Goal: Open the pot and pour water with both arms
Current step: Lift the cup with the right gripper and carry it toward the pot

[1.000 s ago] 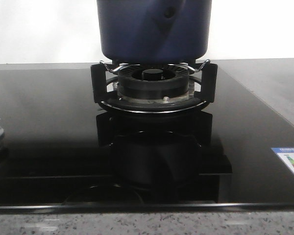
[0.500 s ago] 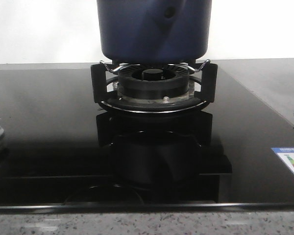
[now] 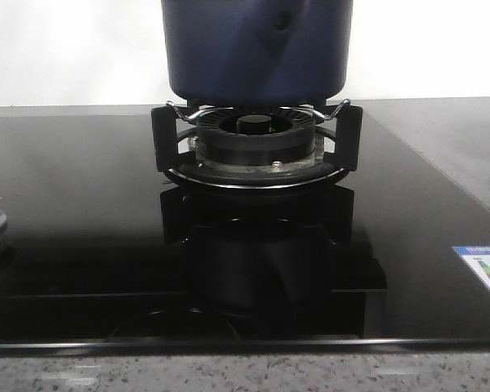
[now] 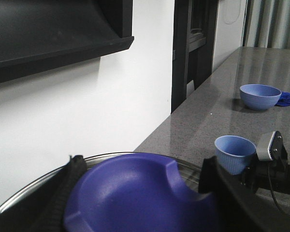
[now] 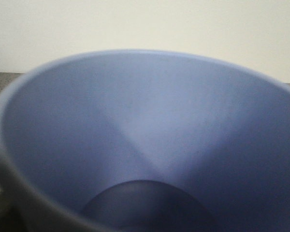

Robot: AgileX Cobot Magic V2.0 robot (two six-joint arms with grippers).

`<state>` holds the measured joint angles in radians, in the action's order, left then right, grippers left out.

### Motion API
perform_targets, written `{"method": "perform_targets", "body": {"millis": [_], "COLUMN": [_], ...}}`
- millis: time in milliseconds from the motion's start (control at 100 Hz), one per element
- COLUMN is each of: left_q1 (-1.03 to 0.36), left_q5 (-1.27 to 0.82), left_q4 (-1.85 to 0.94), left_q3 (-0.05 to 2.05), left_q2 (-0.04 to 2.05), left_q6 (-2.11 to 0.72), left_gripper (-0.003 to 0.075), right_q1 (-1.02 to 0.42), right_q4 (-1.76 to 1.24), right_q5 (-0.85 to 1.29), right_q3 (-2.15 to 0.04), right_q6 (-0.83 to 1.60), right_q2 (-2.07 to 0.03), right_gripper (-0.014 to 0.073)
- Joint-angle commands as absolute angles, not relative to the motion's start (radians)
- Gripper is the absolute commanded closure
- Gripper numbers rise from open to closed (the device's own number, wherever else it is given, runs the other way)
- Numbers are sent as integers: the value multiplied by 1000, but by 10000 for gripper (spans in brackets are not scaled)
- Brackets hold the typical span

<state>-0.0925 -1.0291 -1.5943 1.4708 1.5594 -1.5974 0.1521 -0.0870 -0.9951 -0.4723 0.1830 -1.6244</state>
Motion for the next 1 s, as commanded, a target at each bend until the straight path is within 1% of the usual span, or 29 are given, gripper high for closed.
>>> {"method": "perform_targets", "body": {"millis": [0,610,680,780,850,920,990], "left_q1": [-92,-92,-92,-92,-92,-92,-92], "left_q5": [-1055,-1060,-1060,-1060,-1060,-1060,-1060], "left_q4": [-1699,-1699,-1699,-1699,-1699,-1699,-1699], "left_q3": [1512,1512,1512,1512,1512,1512,1512], "left_q2": [1508,1508,1508,1508,1508,1508,1508], "left_q6": [-1592,-1592,-1592,-1592,-1592,-1592,-1592], "left_gripper": [468,468,468,468,468,468,468], "right_q1": [155,155,155,155,155,155,155], "right_q4": [-87,-110,-110,-110,-110,-110,-110], "right_q5": [-1090,-1092,-1092,-1087,-1080,-1078,-1078], "right_q3": [-500,-500,-500,-500,-500,-500,-500], "right_q6": [189,189,189,189,189,189,189], "right_q2": [-1596,-1596,-1596,-1596,-1596,-1596,-1596], "right_gripper": [-43,-36,18,162,243,292,309]}}
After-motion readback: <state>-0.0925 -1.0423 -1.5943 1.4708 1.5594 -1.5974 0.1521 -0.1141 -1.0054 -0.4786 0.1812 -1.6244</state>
